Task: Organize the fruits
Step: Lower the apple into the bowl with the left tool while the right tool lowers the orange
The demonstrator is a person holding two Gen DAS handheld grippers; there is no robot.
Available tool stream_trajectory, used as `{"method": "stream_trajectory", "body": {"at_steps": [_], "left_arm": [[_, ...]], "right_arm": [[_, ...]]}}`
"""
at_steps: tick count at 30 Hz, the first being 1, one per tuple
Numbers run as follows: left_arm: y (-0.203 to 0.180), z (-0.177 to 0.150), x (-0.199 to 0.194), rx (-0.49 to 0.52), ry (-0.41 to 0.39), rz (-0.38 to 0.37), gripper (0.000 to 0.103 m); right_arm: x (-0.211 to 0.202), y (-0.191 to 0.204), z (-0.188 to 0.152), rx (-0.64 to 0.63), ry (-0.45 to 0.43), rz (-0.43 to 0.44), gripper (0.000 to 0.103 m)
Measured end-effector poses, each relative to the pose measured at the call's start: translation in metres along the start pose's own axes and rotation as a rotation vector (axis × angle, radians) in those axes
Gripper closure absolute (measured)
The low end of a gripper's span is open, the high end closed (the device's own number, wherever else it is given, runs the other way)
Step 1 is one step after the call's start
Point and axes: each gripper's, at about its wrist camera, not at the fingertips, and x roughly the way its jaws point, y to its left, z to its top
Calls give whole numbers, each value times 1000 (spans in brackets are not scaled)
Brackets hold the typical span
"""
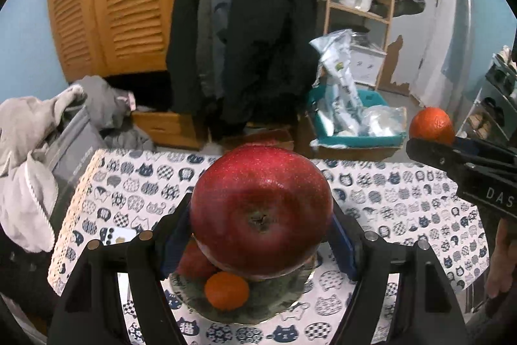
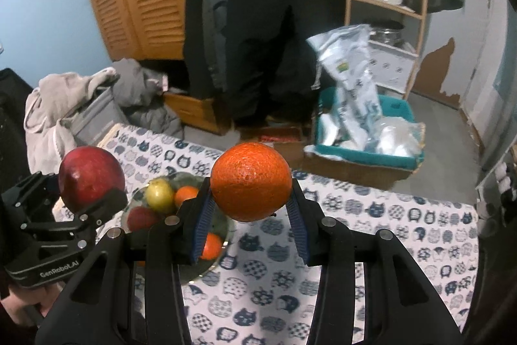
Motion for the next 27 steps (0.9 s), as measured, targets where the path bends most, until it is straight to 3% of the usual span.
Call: {"method": "stream_trajectory", "body": {"at_steps": [17, 27], "left_arm": [[54, -55, 100, -75, 253, 29, 26], [67, -70, 127, -118, 329, 11, 26]], "right_arm": [[117, 40, -20, -18, 208, 67, 60], [155, 49, -32, -29, 287, 79, 60]]}}
